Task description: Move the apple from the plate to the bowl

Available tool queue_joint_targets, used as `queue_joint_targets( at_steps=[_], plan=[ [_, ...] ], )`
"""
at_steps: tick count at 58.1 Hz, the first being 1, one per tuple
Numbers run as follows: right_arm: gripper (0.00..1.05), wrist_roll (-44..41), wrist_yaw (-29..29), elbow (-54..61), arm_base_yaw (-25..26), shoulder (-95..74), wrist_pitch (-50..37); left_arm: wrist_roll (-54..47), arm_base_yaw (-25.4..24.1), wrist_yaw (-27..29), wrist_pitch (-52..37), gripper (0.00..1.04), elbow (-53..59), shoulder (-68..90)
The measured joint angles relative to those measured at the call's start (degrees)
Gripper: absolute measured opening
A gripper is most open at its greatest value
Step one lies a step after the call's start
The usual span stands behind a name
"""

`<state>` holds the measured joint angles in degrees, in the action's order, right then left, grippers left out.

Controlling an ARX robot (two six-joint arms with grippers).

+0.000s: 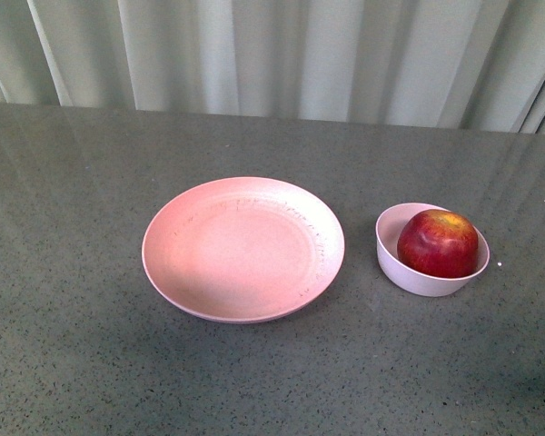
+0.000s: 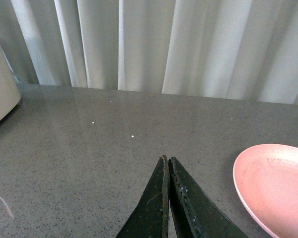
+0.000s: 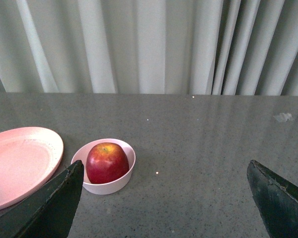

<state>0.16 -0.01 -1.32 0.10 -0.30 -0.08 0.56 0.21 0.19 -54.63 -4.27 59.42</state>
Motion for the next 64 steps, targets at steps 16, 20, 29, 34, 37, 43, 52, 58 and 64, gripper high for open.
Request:
queue_joint_targets(
  at_steps=[16, 20, 29, 34, 37, 43, 52, 58, 64],
  plan=[
    [0.96, 0.0, 0.0, 0.0, 0.0, 0.0, 0.0, 0.0, 0.0, -0.2, 10.1, 0.02, 2.6, -12.7],
    [0.96, 0.0, 0.0, 0.0, 0.0, 0.0, 0.0, 0.0, 0.0, -0.2, 12.3, 0.02, 2.9, -15.1],
    [0.96, 0.0, 0.0, 0.0, 0.0, 0.0, 0.0, 0.0, 0.0, -0.2, 18.3, 0.02, 3.4, -21.9],
    [0.96, 0.0, 0.0, 0.0, 0.0, 0.0, 0.0, 0.0, 0.0, -0.2, 21.1, 0.02, 3.4, -25.1],
    [0.96, 0.0, 0.0, 0.0, 0.0, 0.0, 0.0, 0.0, 0.0, -0.2, 23.8, 0.02, 3.4, -28.0],
    [0.96, 0.0, 0.0, 0.0, 0.0, 0.0, 0.0, 0.0, 0.0, -0.2, 27.0, 0.02, 3.4, -31.5],
    [0.96, 0.0, 0.0, 0.0, 0.0, 0.0, 0.0, 0.0, 0.0, -0.2, 31.6, 0.02, 3.4, -36.3],
    [0.96, 0.0, 0.0, 0.0, 0.0, 0.0, 0.0, 0.0, 0.0, -0.2, 34.3, 0.02, 3.4, -39.2],
    [0.96, 0.0, 0.0, 0.0, 0.0, 0.0, 0.0, 0.0, 0.0, -0.2, 37.3, 0.02, 3.4, -42.1]
  ],
)
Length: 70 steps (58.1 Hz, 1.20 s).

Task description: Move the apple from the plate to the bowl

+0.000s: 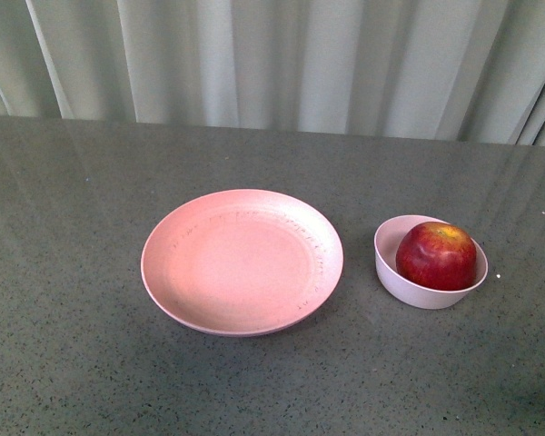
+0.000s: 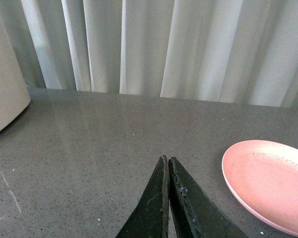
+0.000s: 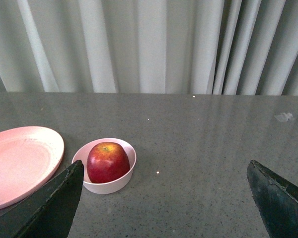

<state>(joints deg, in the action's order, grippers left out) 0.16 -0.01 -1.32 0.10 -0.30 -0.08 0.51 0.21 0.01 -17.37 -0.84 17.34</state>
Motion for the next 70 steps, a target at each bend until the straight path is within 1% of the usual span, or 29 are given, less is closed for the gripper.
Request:
queue_joint_targets(
  at_steps=[20, 22, 25, 27, 40, 45, 46, 50, 53, 54, 63, 66, 68, 70],
  plan=[
    [0.96, 0.0, 0.0, 0.0, 0.0, 0.0, 0.0, 0.0, 0.0, 0.0, 7.1, 0.02, 0.0, -7.1],
    [0.96, 0.0, 0.0, 0.0, 0.0, 0.0, 0.0, 0.0, 0.0, 0.0, 9.2, 0.02, 0.0, -8.9],
    [0.96, 0.0, 0.0, 0.0, 0.0, 0.0, 0.0, 0.0, 0.0, 0.0, 15.6, 0.02, 0.0, -13.6],
    [0.96, 0.0, 0.0, 0.0, 0.0, 0.0, 0.0, 0.0, 0.0, 0.0, 17.0, 0.02, 0.0, -15.9],
    [0.96, 0.0, 0.0, 0.0, 0.0, 0.0, 0.0, 0.0, 0.0, 0.0, 17.4, 0.03, 0.0, -16.5],
    [0.96, 0.0, 0.0, 0.0, 0.0, 0.0, 0.0, 0.0, 0.0, 0.0, 17.4, 0.2, 0.0, -16.5],
    [0.96, 0.0, 0.0, 0.0, 0.0, 0.0, 0.0, 0.0, 0.0, 0.0, 17.4, 0.22, 0.0, -16.5],
    [0.96, 0.0, 0.0, 0.0, 0.0, 0.0, 0.0, 0.0, 0.0, 0.0, 17.4, 0.35, 0.0, -16.5],
    [0.96, 0.0, 0.0, 0.0, 0.0, 0.0, 0.0, 0.0, 0.0, 0.0, 17.4, 0.43, 0.0, -16.5],
    [0.96, 0.0, 0.0, 0.0, 0.0, 0.0, 0.0, 0.0, 0.0, 0.0, 17.4, 0.47, 0.0, -16.5],
    [0.96, 0.0, 0.0, 0.0, 0.0, 0.0, 0.0, 0.0, 0.0, 0.0, 17.4, 0.71, 0.0, -16.5],
    [0.96, 0.0, 0.0, 0.0, 0.0, 0.0, 0.0, 0.0, 0.0, 0.0, 17.4, 0.82, 0.0, -16.5],
    [0.96, 0.0, 0.0, 0.0, 0.0, 0.0, 0.0, 0.0, 0.0, 0.0, 17.4, 0.92, 0.0, -16.5],
    [0.96, 0.0, 0.0, 0.0, 0.0, 0.0, 0.0, -0.1, 0.0, 0.0, 17.4, 0.97, 0.0, -16.5]
  ],
)
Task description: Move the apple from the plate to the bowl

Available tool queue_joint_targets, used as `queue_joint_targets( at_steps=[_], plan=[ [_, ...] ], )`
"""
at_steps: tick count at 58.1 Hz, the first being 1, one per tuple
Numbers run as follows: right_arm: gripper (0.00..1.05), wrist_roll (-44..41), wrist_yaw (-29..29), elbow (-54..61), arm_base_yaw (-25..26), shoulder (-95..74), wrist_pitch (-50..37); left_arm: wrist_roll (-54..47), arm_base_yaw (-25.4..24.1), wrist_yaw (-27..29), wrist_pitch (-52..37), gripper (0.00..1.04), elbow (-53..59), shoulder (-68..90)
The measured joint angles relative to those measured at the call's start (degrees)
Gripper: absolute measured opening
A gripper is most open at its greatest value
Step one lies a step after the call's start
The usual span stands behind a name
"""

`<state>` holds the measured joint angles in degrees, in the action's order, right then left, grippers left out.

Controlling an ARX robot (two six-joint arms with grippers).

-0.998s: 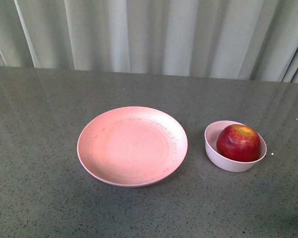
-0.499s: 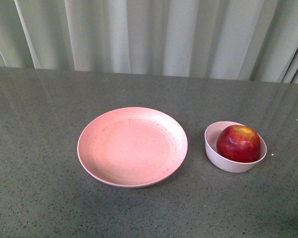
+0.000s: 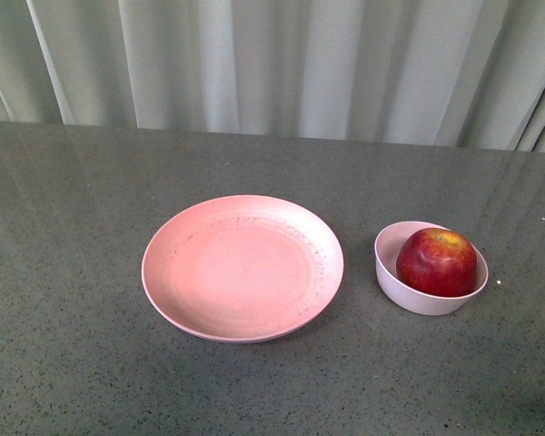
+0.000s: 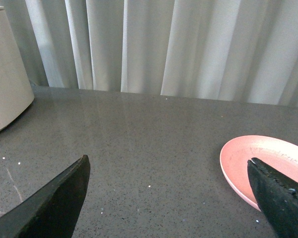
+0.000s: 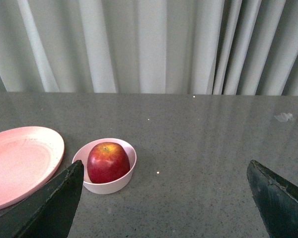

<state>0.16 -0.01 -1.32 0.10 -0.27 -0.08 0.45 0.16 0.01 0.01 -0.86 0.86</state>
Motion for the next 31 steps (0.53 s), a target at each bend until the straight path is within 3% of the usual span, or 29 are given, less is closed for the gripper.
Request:
queue_joint_targets(
  at_steps=[31],
  plan=[
    [0.96, 0.0, 0.0, 0.0, 0.0, 0.0, 0.0, -0.1, 0.0, 0.0, 0.0, 0.96, 0.0, 0.0]
  ],
)
